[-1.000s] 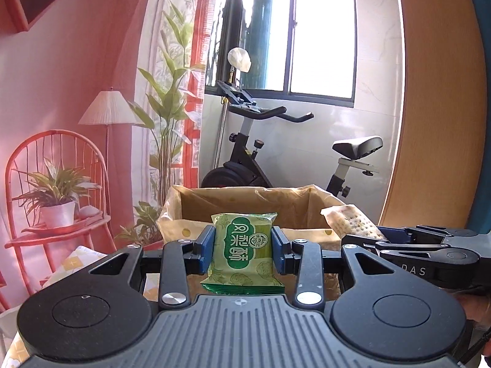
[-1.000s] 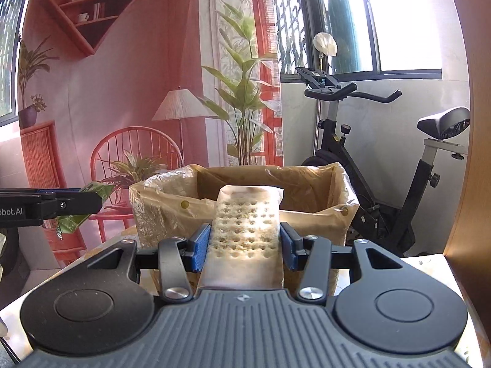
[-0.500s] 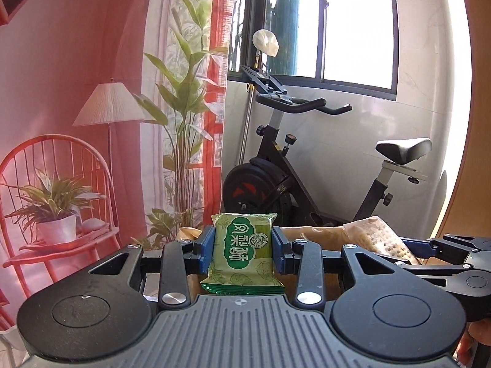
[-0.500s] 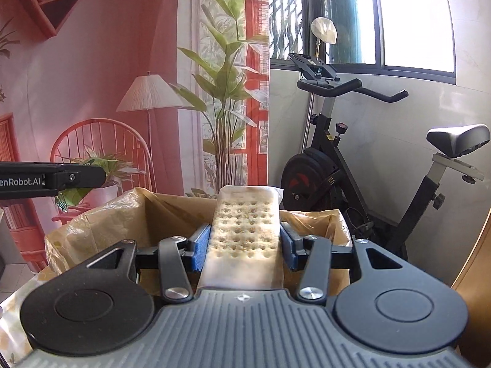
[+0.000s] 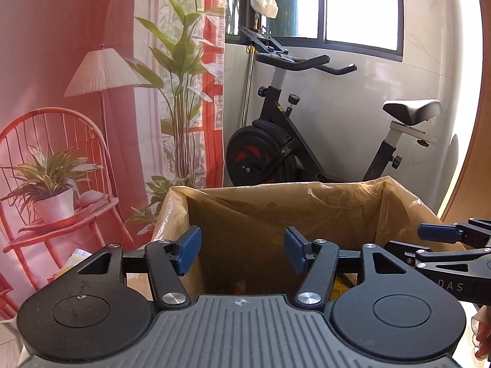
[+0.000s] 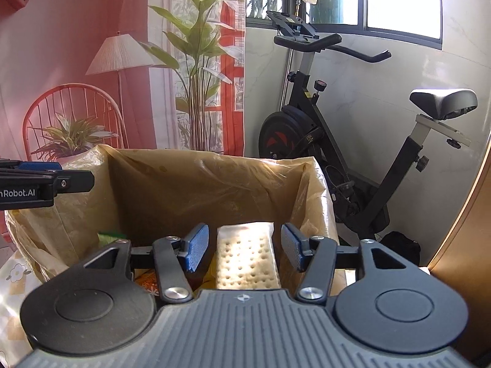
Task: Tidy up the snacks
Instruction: 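Open both tools over the box to drop the crackers, then lower both tools back to the snack pile in front of the box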
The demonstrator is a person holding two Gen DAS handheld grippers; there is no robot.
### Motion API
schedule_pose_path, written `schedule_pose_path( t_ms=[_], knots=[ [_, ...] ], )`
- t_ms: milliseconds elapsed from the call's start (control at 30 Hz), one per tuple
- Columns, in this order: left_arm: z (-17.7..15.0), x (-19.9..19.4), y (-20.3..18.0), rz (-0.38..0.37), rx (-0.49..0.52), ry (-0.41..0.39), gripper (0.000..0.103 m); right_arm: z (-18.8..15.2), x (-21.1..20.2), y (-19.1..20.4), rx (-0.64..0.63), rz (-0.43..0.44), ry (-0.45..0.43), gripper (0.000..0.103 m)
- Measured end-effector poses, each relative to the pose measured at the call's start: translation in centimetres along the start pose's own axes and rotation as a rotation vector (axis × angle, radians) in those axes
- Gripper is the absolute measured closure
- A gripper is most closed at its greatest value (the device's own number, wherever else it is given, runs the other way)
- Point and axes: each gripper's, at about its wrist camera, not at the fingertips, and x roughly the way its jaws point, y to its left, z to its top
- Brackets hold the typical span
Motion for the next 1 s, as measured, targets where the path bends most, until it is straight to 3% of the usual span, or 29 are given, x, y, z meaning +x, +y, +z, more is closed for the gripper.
schedule_pose_path(
  t_ms=[67, 333, 1000],
  knots=[
    [0.2, -0.5, 0.1, 0.002, -0.003, -0.005, 0.034, -0.1, -0.6, 0.0, 0.004, 0.004, -0.006, 0.039],
    [-0.3, -4.2, 0.2, -0.009, -0.003, -0.020, 0.033, -0.7, -4.1, 0.6, -0.005, 0.043, -0.038, 0.039],
    [-6.8, -12.8, 2.1, 0.008, -0.038, -0.027, 0.032, -6.2, -10.6, 1.2, 0.039, 0.104, -0.090, 0.039]
  ],
)
